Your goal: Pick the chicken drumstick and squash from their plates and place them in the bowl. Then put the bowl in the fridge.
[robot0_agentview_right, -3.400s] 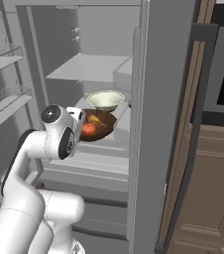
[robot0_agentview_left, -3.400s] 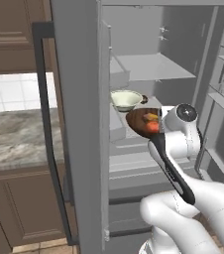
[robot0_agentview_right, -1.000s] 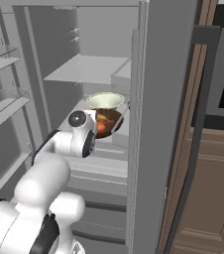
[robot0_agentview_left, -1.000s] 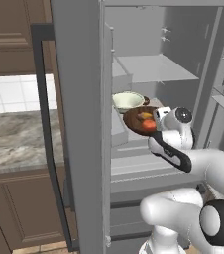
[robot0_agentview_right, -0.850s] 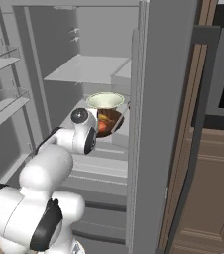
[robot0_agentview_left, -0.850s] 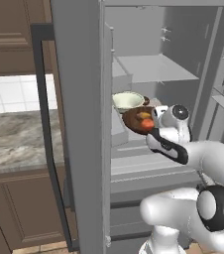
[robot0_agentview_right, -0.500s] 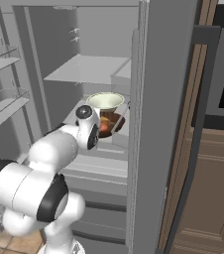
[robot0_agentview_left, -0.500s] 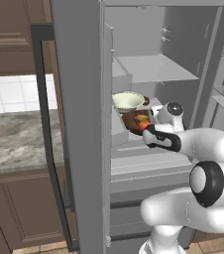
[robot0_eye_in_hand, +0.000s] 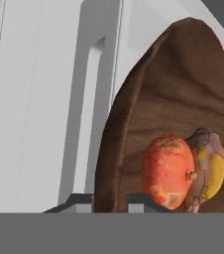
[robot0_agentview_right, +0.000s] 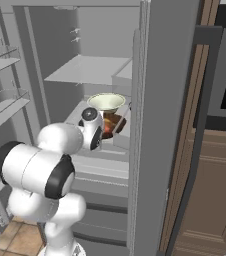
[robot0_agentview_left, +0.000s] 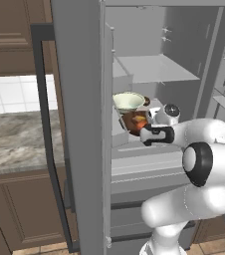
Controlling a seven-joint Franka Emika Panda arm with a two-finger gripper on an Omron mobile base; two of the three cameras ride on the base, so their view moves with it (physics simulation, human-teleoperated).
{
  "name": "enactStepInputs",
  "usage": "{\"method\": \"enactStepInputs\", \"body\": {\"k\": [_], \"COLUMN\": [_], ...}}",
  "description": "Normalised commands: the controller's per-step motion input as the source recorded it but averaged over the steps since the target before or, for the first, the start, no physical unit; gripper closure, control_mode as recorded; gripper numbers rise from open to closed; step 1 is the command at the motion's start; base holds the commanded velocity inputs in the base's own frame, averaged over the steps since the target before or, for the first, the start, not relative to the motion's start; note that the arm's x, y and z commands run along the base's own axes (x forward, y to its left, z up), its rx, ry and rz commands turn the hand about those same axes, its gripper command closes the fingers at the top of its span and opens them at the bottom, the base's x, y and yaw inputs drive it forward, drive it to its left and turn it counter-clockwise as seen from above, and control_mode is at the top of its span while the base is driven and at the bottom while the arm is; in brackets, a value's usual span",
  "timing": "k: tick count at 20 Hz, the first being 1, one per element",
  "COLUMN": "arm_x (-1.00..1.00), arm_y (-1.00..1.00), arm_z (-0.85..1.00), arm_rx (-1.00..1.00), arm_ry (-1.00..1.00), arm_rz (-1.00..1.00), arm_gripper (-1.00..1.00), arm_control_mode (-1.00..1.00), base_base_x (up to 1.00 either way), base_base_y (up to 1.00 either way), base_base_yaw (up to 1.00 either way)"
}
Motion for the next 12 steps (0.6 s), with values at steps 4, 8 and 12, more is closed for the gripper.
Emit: {"method": "enactStepInputs", "body": {"k": [4, 8, 12], "arm_x": [0.42, 0.40, 0.32], "arm_y": [0.00, 0.00, 0.00], "arm_z": [-0.14, -0.08, -0.06], "arm_rx": [0.00, 0.00, 0.00], "arm_ry": [0.00, 0.00, 0.00], "arm_rz": [0.00, 0.00, 0.00], "arm_gripper": [1.00, 1.00, 1.00], "arm_control_mode": [-1.00, -1.00, -1.00], "base_base_x": [0.00, 0.00, 0.00], "base_base_y": [0.00, 0.00, 0.00], "base_base_yaw": [0.00, 0.00, 0.00]}}
